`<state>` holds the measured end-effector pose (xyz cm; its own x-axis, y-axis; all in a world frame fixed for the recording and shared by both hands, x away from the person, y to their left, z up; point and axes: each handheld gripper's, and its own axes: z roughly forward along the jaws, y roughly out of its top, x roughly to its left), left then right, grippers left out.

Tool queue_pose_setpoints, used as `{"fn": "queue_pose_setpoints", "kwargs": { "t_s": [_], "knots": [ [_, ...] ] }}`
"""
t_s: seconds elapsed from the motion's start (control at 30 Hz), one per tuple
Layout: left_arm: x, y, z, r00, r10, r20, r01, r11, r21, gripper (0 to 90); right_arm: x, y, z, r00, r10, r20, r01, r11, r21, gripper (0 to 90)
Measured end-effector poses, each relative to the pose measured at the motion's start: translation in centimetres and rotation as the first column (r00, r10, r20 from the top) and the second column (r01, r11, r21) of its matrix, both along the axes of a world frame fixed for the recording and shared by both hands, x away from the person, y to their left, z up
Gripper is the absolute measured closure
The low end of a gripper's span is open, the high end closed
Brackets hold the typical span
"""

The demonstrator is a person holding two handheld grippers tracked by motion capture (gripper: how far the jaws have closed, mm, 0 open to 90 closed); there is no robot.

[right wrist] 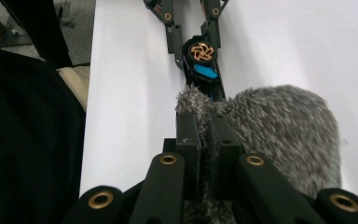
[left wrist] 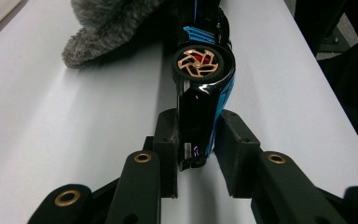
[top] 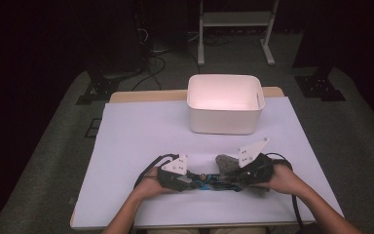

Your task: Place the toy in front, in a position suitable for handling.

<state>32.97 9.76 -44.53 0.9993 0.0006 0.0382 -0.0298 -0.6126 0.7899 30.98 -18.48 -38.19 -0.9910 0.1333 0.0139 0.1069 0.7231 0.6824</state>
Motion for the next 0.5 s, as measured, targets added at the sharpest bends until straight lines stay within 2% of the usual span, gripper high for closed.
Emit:
{"fn": "queue_pose_setpoints", "kwargs": {
  "t_s": [0.13, 0.33, 0.43, 0.5],
  "knots": [
    [0.0, 0.1, -0.1, 1.0, 0.002, -0.008, -0.002, 0.9999, -0.01, 70.7, 0.1, -0.7, 0.2, 0.9999, -0.016, -0.005, 0.016, 1.0, -0.001, 83.9],
    [0.1, 0.2, -0.2, 0.9999, 0.011, -0.012, -0.012, 0.9999, -0.003, 70.2, -0.6, -4.3, -0.1, 0.9963, -0.083, -0.021, 0.083, 0.996, 0.011, 83.9],
    [0.1, 0.2, -0.2, 0.9998, 0.016, -0.012, -0.016, 0.9999, -0.004, 70.0, -0.8, -5.1, -0.2, 0.9944, -0.103, -0.026, 0.103, 0.995, 0.008, 83.9],
    [0.2, 0.2, -0.2, 0.9997, 0.017, -0.019, -0.017, 0.9998, -0.006, 70.0, -0.8, -5.0, -0.2, 0.9953, -0.094, -0.023, 0.094, 0.995, 0.01, 83.9]
  ]
}}
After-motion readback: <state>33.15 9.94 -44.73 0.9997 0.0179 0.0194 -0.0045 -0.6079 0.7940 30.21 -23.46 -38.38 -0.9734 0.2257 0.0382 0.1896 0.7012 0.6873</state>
